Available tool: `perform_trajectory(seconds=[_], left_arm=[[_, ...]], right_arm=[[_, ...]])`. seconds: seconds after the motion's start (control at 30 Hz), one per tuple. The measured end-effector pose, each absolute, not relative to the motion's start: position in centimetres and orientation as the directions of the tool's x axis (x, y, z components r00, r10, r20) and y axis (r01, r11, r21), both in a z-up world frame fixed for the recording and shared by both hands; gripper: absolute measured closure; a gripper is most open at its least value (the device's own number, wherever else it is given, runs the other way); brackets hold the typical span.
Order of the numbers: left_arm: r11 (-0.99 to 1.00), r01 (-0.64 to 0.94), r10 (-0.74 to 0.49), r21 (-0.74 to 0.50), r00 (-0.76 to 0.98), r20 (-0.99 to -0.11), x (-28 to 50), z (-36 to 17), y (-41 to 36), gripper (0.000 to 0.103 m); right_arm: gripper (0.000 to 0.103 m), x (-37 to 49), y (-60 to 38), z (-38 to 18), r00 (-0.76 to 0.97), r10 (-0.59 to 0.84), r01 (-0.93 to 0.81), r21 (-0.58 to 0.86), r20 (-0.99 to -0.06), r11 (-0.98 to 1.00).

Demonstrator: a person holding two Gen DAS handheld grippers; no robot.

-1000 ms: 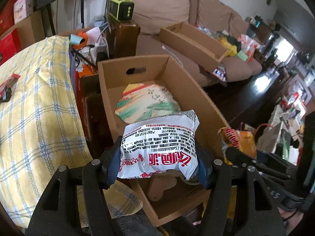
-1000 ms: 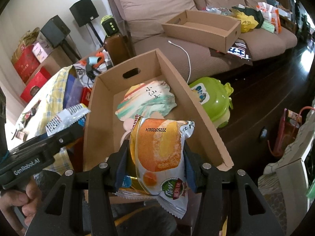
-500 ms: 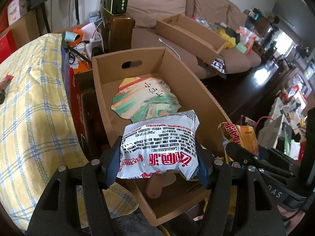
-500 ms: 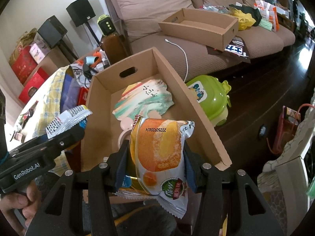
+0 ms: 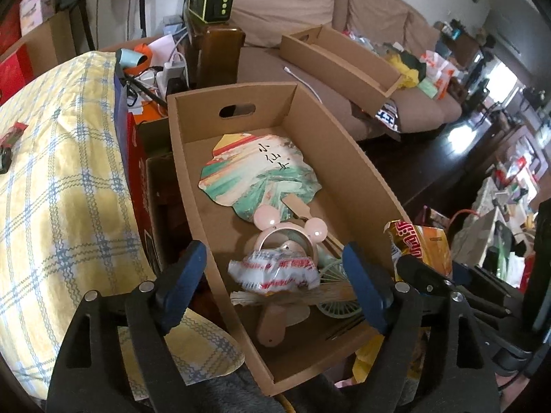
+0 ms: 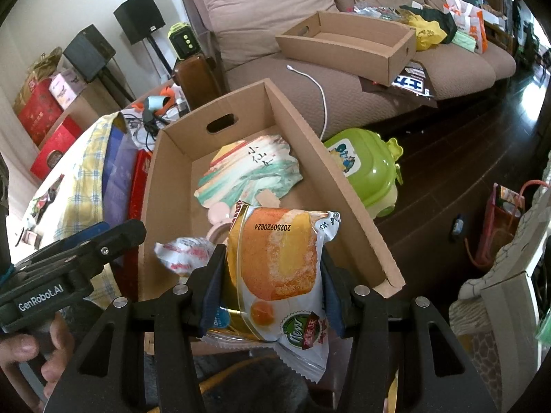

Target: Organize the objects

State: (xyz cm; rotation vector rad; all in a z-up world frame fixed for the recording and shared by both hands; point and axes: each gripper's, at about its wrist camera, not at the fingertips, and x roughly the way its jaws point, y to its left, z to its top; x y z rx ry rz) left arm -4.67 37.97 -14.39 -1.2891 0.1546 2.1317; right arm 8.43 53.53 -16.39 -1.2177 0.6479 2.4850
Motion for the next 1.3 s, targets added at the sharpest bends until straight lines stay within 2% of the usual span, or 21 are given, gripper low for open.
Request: perform_trajectory(seconds=[0.47, 1.0, 1.13, 1.3], left_arm=[[-0.829, -0.509, 0.438, -0.233, -0.331, -0.836, -5.3, -14.6, 37.1, 0.024], [-0.83, -0.512, 0.428, -0.222, -0.329, -0.842, -5.1, -14.5, 37.4, 0.023], [-0.83, -0.511, 0.429, -0.223, -0.328, -0.842, -5.1, -14.5, 37.3, 0.023], [-0.828, -0.51, 0.436, -0.233, -0.324, -0.839, -5.1, -14.5, 37.2, 0.023]], right_arm=[[0.052, 7.1, 52.0, -18.2, -0.517, -0.005, -0.405, 0.25, -0.856, -0.879], [0.051, 6.8, 51.0, -18.3, -0.519, -0.006, -0.395, 0.246, -0.855, -0.885], [0.046, 6.8, 51.2, -18.2, -0.521, -0.003, -0.402, 0.248, -0.854, -0.881], [0.032, 6.9, 51.5, -18.0, -0.519, 0.032, -0.421, 0.223, -0.854, -0.879]])
